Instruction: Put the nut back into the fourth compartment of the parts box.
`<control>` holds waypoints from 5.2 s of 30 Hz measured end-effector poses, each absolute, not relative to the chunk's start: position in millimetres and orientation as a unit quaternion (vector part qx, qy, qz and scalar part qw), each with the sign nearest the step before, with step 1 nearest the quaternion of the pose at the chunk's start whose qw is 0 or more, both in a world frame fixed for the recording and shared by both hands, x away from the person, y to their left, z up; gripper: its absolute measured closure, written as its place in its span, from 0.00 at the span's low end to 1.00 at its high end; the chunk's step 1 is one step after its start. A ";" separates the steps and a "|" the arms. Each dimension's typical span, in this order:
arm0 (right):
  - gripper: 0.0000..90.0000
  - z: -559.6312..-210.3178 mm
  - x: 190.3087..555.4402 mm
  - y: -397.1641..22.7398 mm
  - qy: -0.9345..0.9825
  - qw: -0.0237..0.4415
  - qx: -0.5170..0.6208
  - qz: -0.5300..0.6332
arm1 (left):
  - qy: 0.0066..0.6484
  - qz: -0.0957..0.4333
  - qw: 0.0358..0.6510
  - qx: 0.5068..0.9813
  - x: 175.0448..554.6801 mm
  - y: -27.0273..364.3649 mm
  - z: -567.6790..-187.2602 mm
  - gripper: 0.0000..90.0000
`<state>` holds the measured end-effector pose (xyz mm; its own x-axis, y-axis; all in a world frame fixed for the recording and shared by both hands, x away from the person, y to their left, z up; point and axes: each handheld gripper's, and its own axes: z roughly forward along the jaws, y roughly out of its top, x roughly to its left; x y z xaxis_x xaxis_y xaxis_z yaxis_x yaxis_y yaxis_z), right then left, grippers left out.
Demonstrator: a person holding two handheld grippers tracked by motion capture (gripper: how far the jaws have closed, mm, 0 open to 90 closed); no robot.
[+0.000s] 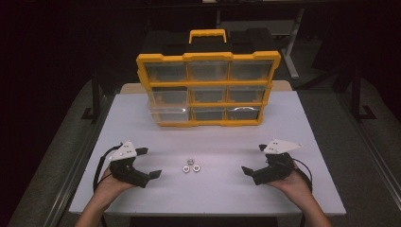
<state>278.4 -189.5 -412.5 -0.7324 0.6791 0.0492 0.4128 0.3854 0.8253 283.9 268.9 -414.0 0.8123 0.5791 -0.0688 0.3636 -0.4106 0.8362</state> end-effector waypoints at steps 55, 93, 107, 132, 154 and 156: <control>0.00 -391.2 324.7 -100.1 0.847 0.093 0.267 0.450 | 0.282 0.114 0.468 0.830 279.7 268.7 -415.5 0.01; 0.09 -398.3 356.4 -35.0 0.878 0.040 0.236 0.415 | 0.273 0.105 0.469 0.833 279.2 265.4 -415.9 0.01; 0.33 -412.8 360.1 -19.7 0.900 0.022 0.200 0.387 | 0.272 0.105 0.469 0.833 279.3 265.1 -416.1 0.01; 0.68 -433.5 364.1 -8.5 0.925 0.017 0.145 0.351 | 0.271 0.103 0.471 0.833 279.8 265.0 -416.2 0.01; 0.77 -440.2 363.9 -4.7 0.930 0.006 0.157 0.332 | 0.270 0.103 0.469 0.835 279.6 264.1 -417.4 0.01; 0.77 -440.4 364.7 -5.2 0.929 0.004 0.157 0.336 | 0.271 0.102 0.469 0.835 279.3 263.9 -417.5 0.01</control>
